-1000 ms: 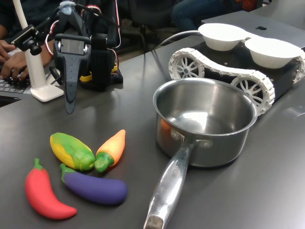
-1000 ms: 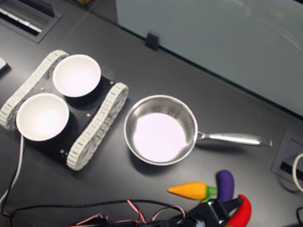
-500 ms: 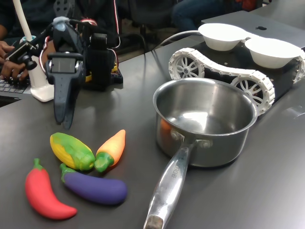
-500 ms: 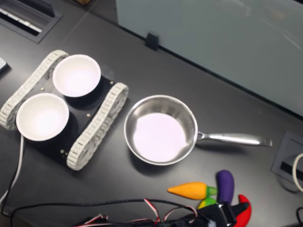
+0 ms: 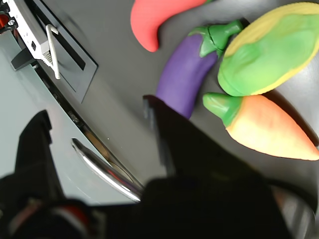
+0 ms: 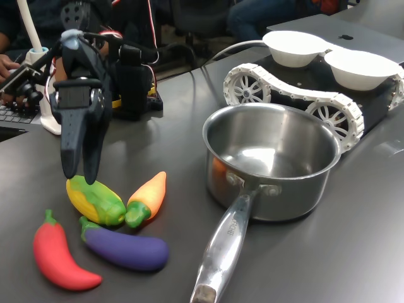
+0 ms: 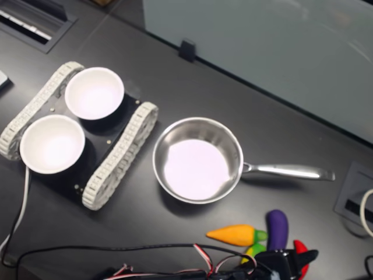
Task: Pick up the brinjal and place them in the pan
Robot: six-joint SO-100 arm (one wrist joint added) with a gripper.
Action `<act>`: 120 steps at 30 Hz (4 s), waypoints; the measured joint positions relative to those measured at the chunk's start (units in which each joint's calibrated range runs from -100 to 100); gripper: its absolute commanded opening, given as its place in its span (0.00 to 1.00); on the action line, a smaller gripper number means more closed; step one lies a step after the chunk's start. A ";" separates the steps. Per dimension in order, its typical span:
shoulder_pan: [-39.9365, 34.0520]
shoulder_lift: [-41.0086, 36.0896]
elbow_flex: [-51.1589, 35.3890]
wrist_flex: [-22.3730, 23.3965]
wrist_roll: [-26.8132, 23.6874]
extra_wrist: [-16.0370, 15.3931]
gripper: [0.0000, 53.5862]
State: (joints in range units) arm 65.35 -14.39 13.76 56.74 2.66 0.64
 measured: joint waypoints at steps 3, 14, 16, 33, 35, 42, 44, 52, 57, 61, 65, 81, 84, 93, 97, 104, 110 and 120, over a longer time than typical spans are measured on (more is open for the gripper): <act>0.00 1.26 0.00 0.25 -0.54 -0.18 0.58; -0.66 7.32 -3.08 0.42 -1.71 -0.18 0.60; -0.66 8.42 -3.71 0.42 -1.81 -0.18 0.62; -3.52 14.48 -7.06 1.70 -4.64 -0.18 0.66; -3.63 15.07 -7.06 1.70 -4.64 -0.18 0.66; -4.40 17.68 -7.24 1.70 -5.42 -0.18 0.66; -4.40 18.01 -7.60 1.70 -5.62 -0.18 0.66; -3.74 19.78 -9.41 1.53 -5.67 -1.65 0.65; -2.75 22.22 -10.86 1.53 -5.67 -3.31 0.65; -2.64 23.57 -12.13 1.53 -5.67 -3.49 0.64; -2.09 25.25 -14.03 1.53 -5.67 -4.13 0.63; -2.09 28.45 -16.38 2.29 -5.23 -6.70 0.61; -3.74 28.45 -16.38 3.82 -4.88 -6.80 0.61; -3.74 30.89 -19.73 6.37 -4.49 -7.25 0.59; -3.74 33.67 -23.80 8.24 -4.49 -7.35 0.58; -1.87 38.64 -31.67 11.22 -4.49 -7.90 0.56; -0.88 40.49 -34.66 11.90 -4.44 -7.90 0.53; -0.55 43.01 -39.55 15.64 -3.76 -9.00 0.47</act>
State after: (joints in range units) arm 64.80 28.62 -25.79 72.38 -1.10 -8.36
